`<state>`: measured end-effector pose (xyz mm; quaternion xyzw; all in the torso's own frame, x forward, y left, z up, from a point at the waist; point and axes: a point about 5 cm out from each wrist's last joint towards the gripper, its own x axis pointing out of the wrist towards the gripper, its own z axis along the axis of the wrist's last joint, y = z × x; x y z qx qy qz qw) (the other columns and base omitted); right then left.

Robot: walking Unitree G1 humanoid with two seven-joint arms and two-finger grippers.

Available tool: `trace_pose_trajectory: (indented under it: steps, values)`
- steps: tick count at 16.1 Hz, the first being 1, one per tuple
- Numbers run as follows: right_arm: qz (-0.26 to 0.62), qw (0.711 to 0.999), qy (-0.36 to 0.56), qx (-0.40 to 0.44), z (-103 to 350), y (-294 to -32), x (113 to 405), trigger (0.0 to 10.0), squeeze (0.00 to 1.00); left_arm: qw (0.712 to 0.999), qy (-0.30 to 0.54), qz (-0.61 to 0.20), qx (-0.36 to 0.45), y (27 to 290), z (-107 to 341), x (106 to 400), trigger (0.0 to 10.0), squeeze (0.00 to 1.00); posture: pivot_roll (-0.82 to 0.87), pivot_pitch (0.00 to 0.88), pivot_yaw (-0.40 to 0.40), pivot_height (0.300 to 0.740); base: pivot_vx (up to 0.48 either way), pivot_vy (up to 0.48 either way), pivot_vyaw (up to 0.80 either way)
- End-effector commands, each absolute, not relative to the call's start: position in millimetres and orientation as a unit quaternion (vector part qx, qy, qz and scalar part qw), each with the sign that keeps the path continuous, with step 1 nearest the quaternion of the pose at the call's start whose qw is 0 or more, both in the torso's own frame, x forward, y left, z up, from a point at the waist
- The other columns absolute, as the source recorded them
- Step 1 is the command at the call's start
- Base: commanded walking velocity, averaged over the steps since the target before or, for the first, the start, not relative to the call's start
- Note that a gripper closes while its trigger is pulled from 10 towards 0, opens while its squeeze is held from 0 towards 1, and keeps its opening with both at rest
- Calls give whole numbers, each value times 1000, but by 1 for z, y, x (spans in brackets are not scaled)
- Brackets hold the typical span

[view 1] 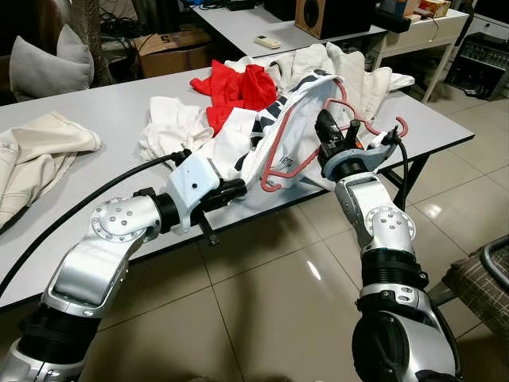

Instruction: Hang hanger

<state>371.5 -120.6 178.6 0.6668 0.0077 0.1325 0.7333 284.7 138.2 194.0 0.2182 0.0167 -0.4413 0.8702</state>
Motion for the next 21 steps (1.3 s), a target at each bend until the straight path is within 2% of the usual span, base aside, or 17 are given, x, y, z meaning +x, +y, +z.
trace_pose_trajectory:
  steps: [1, 7, 12, 15, 18, 21]
  values:
    - [127, 732, -42, 668, 195, -133, 376, 0, 0, 862, 15, -458, 217, 137, 197, 281, 0, 0, -144, 0, 40, 740, 0, 0, 0]
    - [109, 730, -30, 675, 188, -133, 381, 0, 0, 847, -2, -485, 215, 131, 204, 274, 0, 0, -133, 0, 35, 740, 0, 0, 0]
    - [93, 720, -24, 687, 188, -133, 389, 0, 0, 810, -2, -539, 230, 120, 203, 260, 0, 0, -127, 0, 30, 740, 0, 0, 0]
    - [95, 725, -13, 682, 193, -128, 394, 0, 0, 802, 2, -545, 244, 115, 198, 259, 0, 0, -133, 0, 33, 740, 0, 0, 0]
    - [134, 740, -3, 659, 197, -119, 391, 0, 0, 823, 9, -508, 255, 124, 195, 268, 0, 0, -139, 0, 39, 740, 0, 0, 0]
    - [224, 789, 7, 572, 200, -113, 376, 0, 0, 859, 43, -420, 290, 160, 190, 283, 0, 0, -145, 0, 39, 740, 0, 0, 0]
